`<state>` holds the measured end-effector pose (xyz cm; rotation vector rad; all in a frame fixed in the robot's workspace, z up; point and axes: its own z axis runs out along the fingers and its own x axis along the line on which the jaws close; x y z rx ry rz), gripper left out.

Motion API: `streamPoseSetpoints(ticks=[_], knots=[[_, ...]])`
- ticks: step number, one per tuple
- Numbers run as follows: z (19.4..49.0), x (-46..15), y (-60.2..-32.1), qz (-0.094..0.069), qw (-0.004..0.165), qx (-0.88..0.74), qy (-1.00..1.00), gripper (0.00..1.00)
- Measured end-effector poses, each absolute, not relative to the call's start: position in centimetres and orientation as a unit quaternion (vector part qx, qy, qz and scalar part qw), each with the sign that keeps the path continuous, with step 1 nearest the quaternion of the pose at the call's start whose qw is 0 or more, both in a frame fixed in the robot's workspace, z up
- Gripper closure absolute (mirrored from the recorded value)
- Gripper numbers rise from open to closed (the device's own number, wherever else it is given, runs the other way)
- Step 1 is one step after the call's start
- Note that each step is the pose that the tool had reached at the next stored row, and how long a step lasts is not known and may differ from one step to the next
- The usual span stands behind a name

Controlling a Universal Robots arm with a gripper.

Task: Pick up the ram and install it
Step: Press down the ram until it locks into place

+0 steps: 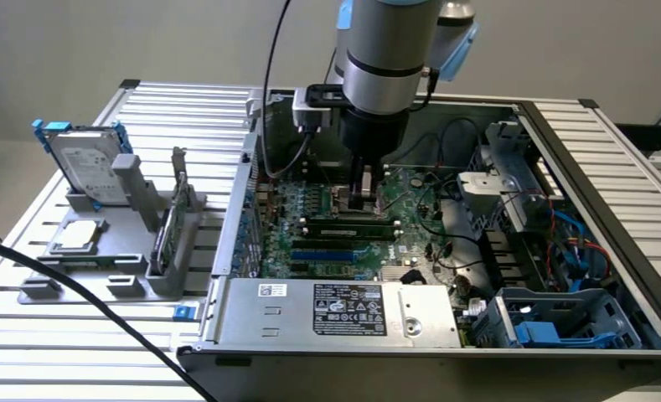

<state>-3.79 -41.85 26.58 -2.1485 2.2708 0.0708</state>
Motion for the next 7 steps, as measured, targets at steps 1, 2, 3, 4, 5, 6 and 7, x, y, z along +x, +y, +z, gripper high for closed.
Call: streamPoseSetpoints(ticks=[1,2,3,4,5,6,7], knots=[[26.58,-3.80,-41.85,0.023,0.007,-0.687,0.726,0.89],[26.58,-3.80,-41.85,0.023,0.007,-0.687,0.726,0.89],[26.59,-3.80,-41.85,0.023,0.007,-0.687,0.726,0.89],[26.59,-3.80,-41.85,0.023,0.007,-0.687,0.726,0.89],[26.59,-3.79,-41.85,0.023,0.007,-0.687,0.726,0.89],[26.59,-3.80,-41.85,0.023,0.007,-0.687,0.726,0.89],[26.58,-3.80,-41.85,0.023,0.007,-0.687,0.726,0.89]])
